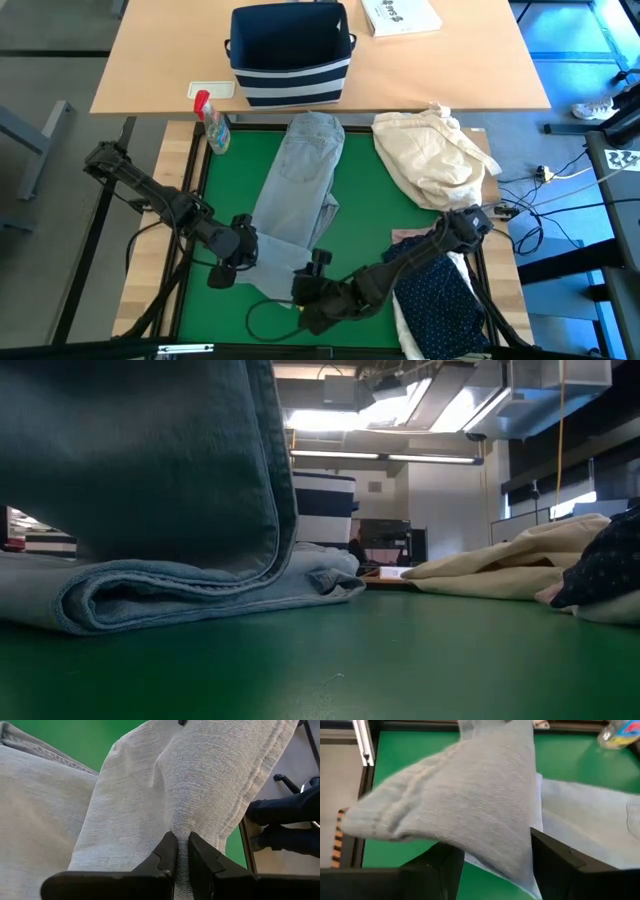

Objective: Fold laundry
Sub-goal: Fold the blue jeans

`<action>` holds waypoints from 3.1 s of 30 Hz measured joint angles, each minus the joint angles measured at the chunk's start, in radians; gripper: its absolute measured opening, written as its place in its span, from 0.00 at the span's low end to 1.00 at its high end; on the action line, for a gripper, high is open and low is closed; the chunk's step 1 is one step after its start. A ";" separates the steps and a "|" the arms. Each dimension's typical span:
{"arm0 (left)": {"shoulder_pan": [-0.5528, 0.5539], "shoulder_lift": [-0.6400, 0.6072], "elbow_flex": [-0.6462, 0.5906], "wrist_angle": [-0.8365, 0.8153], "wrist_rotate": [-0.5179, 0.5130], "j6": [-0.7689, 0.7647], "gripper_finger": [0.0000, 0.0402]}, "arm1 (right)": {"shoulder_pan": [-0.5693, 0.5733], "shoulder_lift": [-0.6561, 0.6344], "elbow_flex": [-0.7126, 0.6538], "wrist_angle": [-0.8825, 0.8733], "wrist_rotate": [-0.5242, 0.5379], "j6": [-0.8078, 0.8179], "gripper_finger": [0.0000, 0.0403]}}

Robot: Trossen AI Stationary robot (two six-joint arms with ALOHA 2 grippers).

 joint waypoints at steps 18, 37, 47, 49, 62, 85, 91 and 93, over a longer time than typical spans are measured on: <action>0.010 -0.010 0.000 0.008 -0.062 0.006 0.23 | -0.060 -0.033 0.000 0.035 -0.089 -0.027 0.02; 0.045 -0.425 0.002 -0.101 -0.111 -0.110 0.44 | -0.180 -0.140 0.000 -0.028 -0.285 0.251 0.02; 0.045 -0.439 0.002 -0.315 -0.129 -0.076 0.45 | -0.273 -0.141 0.000 -0.051 -0.451 0.471 0.01; 0.045 -0.441 0.002 -0.431 -0.146 -0.152 0.45 | -0.276 -0.147 0.000 -0.038 -0.437 0.478 0.01; -0.044 -0.760 -0.310 -0.109 -0.307 -0.431 0.45 | -0.273 -0.186 0.001 0.127 -0.335 0.368 0.02; -0.044 -0.809 -0.613 0.350 -0.238 -0.307 0.44 | -0.237 -0.184 0.001 0.229 -0.395 -0.027 0.01; -0.030 -0.809 -0.568 0.336 -0.263 -0.182 0.44 | -0.240 -0.184 0.001 0.181 -0.349 -0.029 0.02; -0.024 -0.809 -0.537 0.330 -0.264 -0.128 0.44 | -0.243 -0.184 0.001 0.153 -0.318 -0.040 0.02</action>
